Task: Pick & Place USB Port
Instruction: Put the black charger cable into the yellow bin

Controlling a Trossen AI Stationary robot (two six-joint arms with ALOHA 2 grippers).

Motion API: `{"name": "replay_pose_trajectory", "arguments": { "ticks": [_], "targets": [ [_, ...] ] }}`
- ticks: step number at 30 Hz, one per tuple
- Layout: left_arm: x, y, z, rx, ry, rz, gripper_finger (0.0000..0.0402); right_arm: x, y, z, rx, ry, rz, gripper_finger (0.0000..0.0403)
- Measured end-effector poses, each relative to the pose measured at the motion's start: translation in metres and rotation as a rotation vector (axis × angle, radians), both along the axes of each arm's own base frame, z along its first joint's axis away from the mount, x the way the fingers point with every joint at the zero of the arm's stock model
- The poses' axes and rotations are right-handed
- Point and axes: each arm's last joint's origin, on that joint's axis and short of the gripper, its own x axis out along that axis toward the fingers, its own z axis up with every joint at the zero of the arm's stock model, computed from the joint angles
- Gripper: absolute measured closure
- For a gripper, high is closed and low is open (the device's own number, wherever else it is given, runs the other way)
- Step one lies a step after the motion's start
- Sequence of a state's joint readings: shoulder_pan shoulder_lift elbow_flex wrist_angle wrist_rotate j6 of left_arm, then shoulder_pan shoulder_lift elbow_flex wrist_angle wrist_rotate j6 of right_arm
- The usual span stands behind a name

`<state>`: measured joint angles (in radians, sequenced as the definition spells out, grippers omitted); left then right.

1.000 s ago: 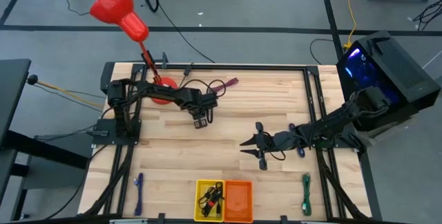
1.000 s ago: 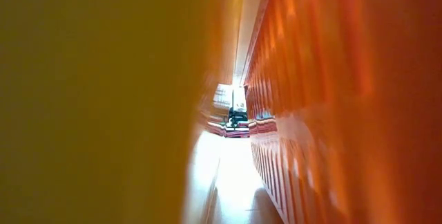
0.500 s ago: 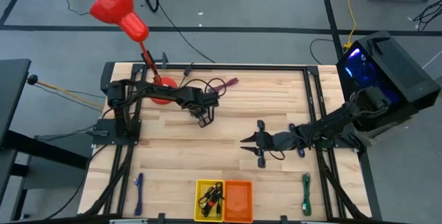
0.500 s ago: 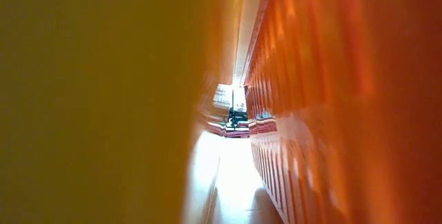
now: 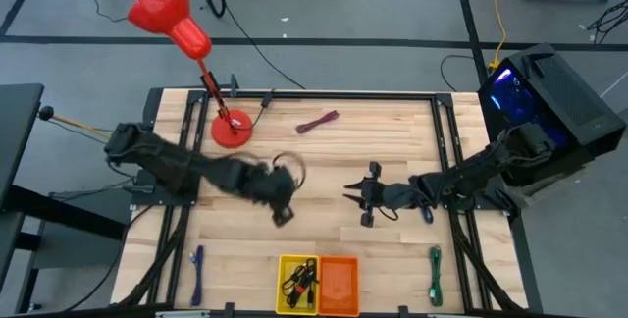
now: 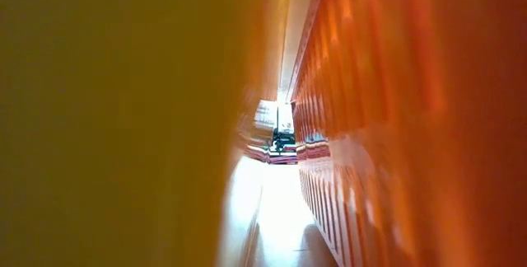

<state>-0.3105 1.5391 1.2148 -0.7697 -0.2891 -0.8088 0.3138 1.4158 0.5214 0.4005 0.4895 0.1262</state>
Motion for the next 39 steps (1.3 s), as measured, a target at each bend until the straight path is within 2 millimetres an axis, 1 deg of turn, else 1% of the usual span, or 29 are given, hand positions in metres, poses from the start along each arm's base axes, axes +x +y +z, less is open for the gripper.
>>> {"name": "replay_pose_trajectory", "arguments": {
  "ticks": [4, 9, 12, 14, 17, 20, 23, 27, 31, 34, 37, 39],
  "targets": [
    [-0.016, -0.044, 0.003, -0.035, -0.084, 0.057, 0.0395, 0.001, -0.003, 0.0, 0.0, 0.0, -0.014, 0.0295],
    [-0.03, -0.095, 0.007, -0.11, -0.286, 0.094, 0.0395, 0.002, -0.009, 0.0, -0.002, 0.0, -0.034, 0.0295],
    [-0.035, -0.12, 0.009, -0.16, -0.404, 0.109, 0.0395, 0.003, -0.012, 0.0, 0.001, 0.003, -0.04, 0.0295],
    [-0.039, -0.135, 0.006, -0.182, -0.456, 0.129, 0.0395, 0.003, -0.014, 0.0, 0.001, 0.004, -0.047, 0.0295],
    [-0.037, -0.157, -0.006, -0.244, -0.518, 0.148, 0.0395, 0.003, -0.016, -0.001, -0.005, 0.018, -0.053, 0.0295],
    [-0.031, -0.178, -0.02, -0.33, -0.569, 0.16, 0.0395, 0.003, -0.018, -0.002, -0.009, 0.022, -0.058, 0.0295],
    [-0.025, -0.192, -0.038, -0.383, -0.588, 0.165, 0.0395, 0.004, -0.019, -0.002, -0.01, 0.02, -0.061, 0.0295],
    [-0.018, -0.203, -0.057, -0.43, -0.603, 0.196, 0.0395, 0.005, -0.02, 0.0, -0.019, 0.009, -0.058, 0.0295],
    [-0.013, -0.21, -0.075, -0.492, -0.579, 0.214, 0.0395, 0.005, -0.02, 0.0, -0.021, 0.008, -0.056, 0.0295],
    [-0.013, -0.213, -0.082, -0.504, -0.571, 0.22, 0.0395, 0.005, -0.019, 0.0, -0.011, 0.011, -0.038, 0.0295],
    [-0.013, -0.213, -0.083, -0.503, -0.564, 0.216, 0.0395, 0.005, -0.019, 0.0, -0.008, 0.008, -0.034, 0.0295],
    [-0.013, -0.214, -0.083, -0.511, -0.56, 0.211, 0.0386, 0.005, -0.019, 0.0, -0.009, 0.011, -0.034, 0.0295]
  ]
}}
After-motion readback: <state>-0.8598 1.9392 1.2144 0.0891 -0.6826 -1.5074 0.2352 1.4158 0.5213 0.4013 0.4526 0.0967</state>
